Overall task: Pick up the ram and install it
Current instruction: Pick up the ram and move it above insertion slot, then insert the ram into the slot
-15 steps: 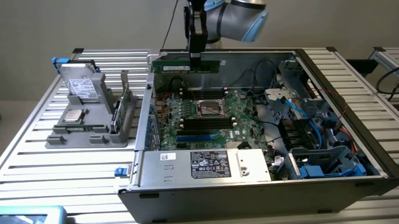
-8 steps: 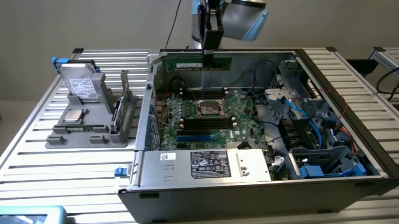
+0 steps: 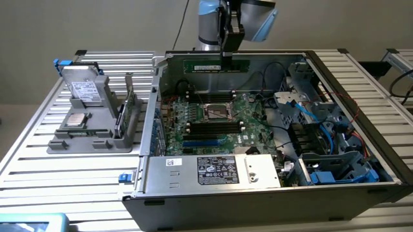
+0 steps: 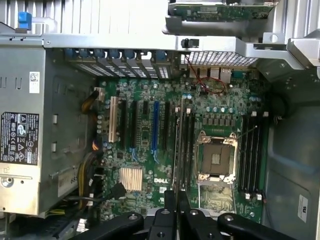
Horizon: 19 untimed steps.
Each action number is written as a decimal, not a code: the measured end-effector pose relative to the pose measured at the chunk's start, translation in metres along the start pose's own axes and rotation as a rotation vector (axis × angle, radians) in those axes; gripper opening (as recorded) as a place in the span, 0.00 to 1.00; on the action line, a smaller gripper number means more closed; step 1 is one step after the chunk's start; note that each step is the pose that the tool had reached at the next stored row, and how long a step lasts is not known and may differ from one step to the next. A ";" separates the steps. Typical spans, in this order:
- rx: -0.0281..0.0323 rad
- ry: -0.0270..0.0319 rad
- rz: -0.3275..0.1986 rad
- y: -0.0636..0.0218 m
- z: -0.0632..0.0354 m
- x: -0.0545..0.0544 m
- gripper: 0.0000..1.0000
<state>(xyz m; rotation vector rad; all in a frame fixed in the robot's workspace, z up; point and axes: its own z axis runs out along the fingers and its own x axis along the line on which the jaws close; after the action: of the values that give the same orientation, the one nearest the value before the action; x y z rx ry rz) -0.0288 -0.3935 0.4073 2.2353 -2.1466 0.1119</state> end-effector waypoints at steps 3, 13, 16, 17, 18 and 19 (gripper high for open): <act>0.0021 0.0001 0.000 -0.0008 0.0015 -0.007 0.13; 0.0021 0.0000 0.000 -0.0022 0.0144 -0.021 0.13; 0.0020 0.0001 0.000 -0.0021 0.0197 -0.022 0.13; 0.0020 0.0001 0.000 -0.0021 0.0215 -0.022 0.13; 0.0021 0.0001 0.000 -0.0021 0.0233 -0.023 0.13; 0.0020 0.0002 0.000 -0.0020 0.0251 -0.023 0.13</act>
<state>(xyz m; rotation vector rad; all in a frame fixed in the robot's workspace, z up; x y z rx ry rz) -0.0271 -0.3725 0.3805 2.2363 -2.1474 0.1143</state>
